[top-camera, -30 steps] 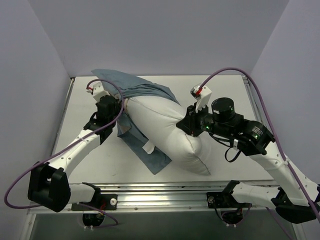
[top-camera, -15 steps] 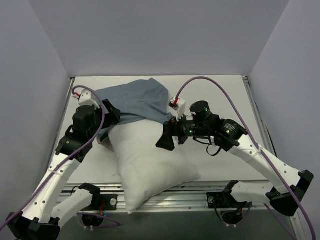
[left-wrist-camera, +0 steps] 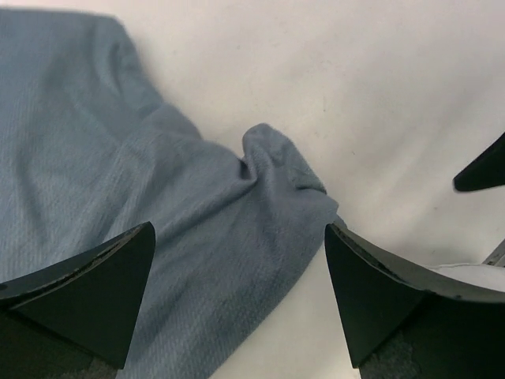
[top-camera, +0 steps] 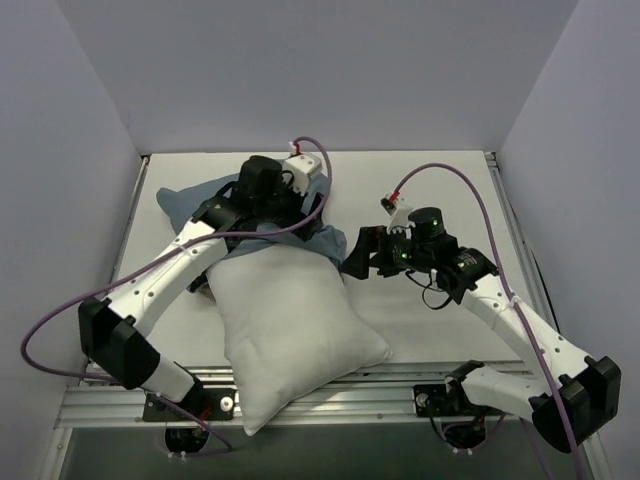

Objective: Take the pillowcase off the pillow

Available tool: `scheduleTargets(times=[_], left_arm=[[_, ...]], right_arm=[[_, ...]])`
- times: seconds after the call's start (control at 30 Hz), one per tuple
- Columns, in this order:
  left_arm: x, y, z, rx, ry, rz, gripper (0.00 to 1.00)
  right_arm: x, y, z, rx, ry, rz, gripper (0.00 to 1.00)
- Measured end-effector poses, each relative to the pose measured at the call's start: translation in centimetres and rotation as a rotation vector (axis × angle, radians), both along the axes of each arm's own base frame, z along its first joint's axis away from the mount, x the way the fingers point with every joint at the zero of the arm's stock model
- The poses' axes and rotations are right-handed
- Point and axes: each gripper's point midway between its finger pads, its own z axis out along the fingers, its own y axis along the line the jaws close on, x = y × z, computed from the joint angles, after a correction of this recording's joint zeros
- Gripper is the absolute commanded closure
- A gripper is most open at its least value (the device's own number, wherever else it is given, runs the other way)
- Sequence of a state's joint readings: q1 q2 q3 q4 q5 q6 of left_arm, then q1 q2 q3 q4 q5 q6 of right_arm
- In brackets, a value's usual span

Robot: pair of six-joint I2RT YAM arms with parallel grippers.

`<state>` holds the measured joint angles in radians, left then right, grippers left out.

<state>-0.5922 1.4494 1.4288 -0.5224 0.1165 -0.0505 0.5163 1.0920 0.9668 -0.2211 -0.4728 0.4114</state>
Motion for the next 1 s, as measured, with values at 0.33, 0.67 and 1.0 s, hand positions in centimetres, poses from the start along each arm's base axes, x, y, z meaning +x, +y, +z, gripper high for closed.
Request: scheduleTargets(times=[0.33, 0.67, 1.0], left_arm=[[5.1, -5.1, -5.6, 0.245, 0.018, -0.152, 0.03], [6.1, -1.9, -8.0, 0.355, 0.075, -0.057, 0.03], [7.3, 1.0, -6.1, 0.302, 0.081, 0.040, 0.03]], right_arm=[[-0.2, 1.3, -6.0, 0.071, 0.139, -0.010, 0.01], [-2.4, 6.8, -6.3, 0.193, 0.171, 0.174, 0.00], [-3.2, 9.7, -9.0, 0.184, 0.198, 0.270, 1.00]])
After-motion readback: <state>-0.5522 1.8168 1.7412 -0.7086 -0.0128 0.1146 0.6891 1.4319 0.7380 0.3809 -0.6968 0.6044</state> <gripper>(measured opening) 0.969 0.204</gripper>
